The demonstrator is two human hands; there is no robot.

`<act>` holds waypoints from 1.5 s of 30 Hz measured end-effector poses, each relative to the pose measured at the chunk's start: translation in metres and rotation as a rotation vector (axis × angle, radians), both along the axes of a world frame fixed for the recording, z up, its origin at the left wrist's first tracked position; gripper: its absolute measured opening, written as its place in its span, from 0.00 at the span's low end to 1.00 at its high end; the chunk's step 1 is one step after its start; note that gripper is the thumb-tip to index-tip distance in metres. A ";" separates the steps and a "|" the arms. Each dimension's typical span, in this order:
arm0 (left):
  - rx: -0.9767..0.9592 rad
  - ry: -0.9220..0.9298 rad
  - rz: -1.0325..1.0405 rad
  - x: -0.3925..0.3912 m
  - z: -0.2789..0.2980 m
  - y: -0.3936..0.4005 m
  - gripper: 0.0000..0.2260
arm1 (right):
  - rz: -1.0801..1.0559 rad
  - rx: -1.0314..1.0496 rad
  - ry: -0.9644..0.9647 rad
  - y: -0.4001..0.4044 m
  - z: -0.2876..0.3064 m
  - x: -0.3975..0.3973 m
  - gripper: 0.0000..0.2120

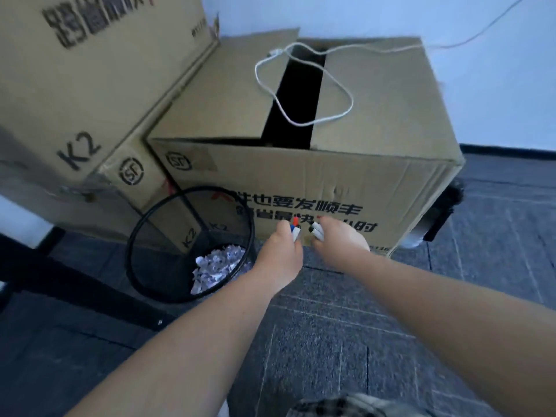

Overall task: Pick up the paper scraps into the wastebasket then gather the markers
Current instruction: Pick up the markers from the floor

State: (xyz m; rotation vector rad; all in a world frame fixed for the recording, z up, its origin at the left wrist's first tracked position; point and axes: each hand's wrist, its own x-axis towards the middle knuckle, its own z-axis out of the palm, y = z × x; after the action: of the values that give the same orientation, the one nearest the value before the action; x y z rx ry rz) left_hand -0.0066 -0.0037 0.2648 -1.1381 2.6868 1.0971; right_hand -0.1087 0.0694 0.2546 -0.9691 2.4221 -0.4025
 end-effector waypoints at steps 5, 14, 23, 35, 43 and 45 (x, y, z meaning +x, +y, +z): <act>-0.124 0.160 0.009 -0.004 0.112 -0.005 0.09 | -0.099 -0.210 -0.010 -0.004 0.106 -0.003 0.11; -0.411 0.320 0.138 0.049 0.327 -0.025 0.07 | 0.025 -0.622 -0.014 -0.044 0.305 0.037 0.14; -0.560 0.438 0.399 0.181 0.489 -0.043 0.04 | 0.291 -0.896 -0.121 -0.093 0.469 0.167 0.14; -0.703 0.646 0.752 0.347 0.510 -0.109 0.07 | 0.564 -1.066 -0.427 -0.187 0.526 0.355 0.13; -0.504 0.913 0.919 0.367 0.505 -0.148 0.09 | 0.537 -1.040 -0.694 -0.232 0.515 0.394 0.11; -0.488 0.910 0.940 0.365 0.504 -0.158 0.09 | 0.560 -1.023 -0.659 -0.240 0.511 0.394 0.12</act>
State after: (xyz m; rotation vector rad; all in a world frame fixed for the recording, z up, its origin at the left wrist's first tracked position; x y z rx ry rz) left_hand 0.3587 -0.1616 0.7689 -2.7540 3.1793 1.2706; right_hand 0.2849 -0.1709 0.7653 -1.5178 1.1960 -1.5168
